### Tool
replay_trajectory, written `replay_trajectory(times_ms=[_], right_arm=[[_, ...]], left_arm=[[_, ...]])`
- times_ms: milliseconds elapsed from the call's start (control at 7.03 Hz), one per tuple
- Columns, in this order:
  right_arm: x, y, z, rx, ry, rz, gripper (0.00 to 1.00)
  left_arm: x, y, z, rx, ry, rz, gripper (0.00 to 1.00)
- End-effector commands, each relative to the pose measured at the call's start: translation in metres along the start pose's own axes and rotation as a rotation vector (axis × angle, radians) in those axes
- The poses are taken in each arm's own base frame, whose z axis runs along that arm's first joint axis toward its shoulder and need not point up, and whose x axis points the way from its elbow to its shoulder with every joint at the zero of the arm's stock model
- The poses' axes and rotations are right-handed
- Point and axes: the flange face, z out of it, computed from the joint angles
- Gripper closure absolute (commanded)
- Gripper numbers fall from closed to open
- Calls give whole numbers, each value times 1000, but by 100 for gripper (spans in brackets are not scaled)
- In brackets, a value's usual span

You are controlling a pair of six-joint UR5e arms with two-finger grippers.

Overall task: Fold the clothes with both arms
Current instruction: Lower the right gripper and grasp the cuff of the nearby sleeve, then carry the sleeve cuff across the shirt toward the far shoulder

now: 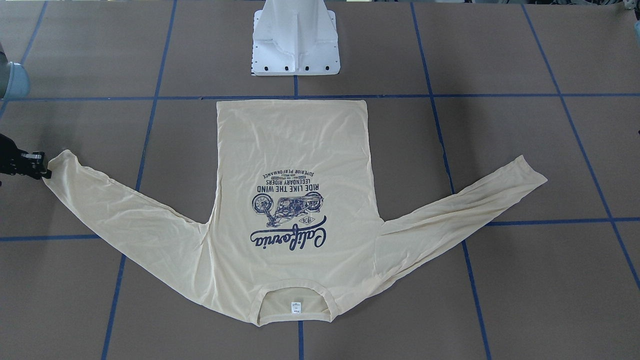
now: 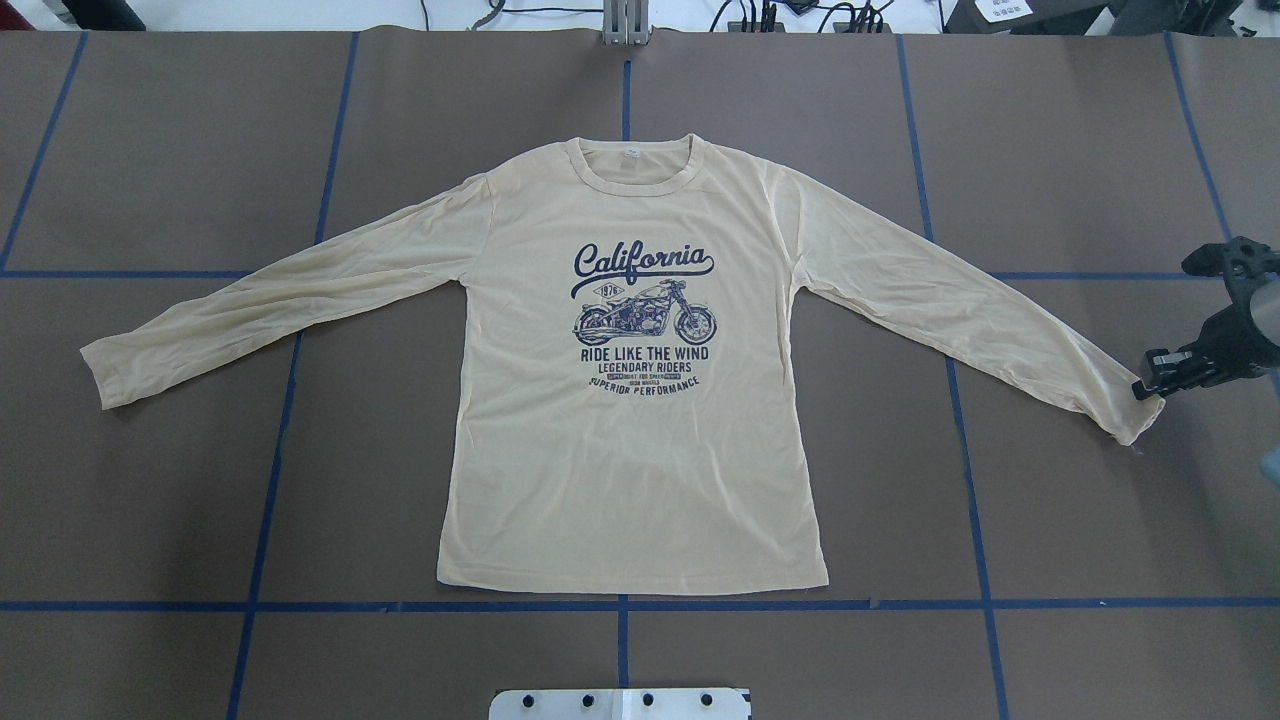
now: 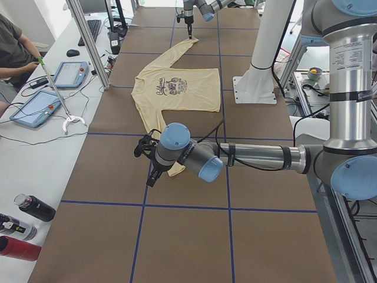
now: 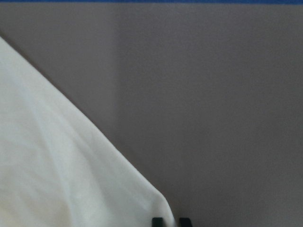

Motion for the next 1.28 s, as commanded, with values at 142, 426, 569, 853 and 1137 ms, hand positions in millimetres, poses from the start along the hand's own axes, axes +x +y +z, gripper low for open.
replay_trajectory(times_ms=[142, 426, 569, 853, 1137], right_arm=[[-67, 8, -61, 56, -106, 60, 100], [-153, -40, -96, 86, -195, 164, 100], [-226, -82, -132, 89, -218, 246, 100], [-336, -124, -191, 88, -232, 358, 100], [-434, -161, -199, 122, -251, 343, 100]], left_arm=[[0, 0, 0, 1, 1, 1, 1], [0, 0, 0, -1, 5, 0, 1], [0, 0, 0, -1, 5, 0, 1], [4, 0, 5, -11, 12, 6, 1], [4, 2, 8, -17, 13, 4, 1]])
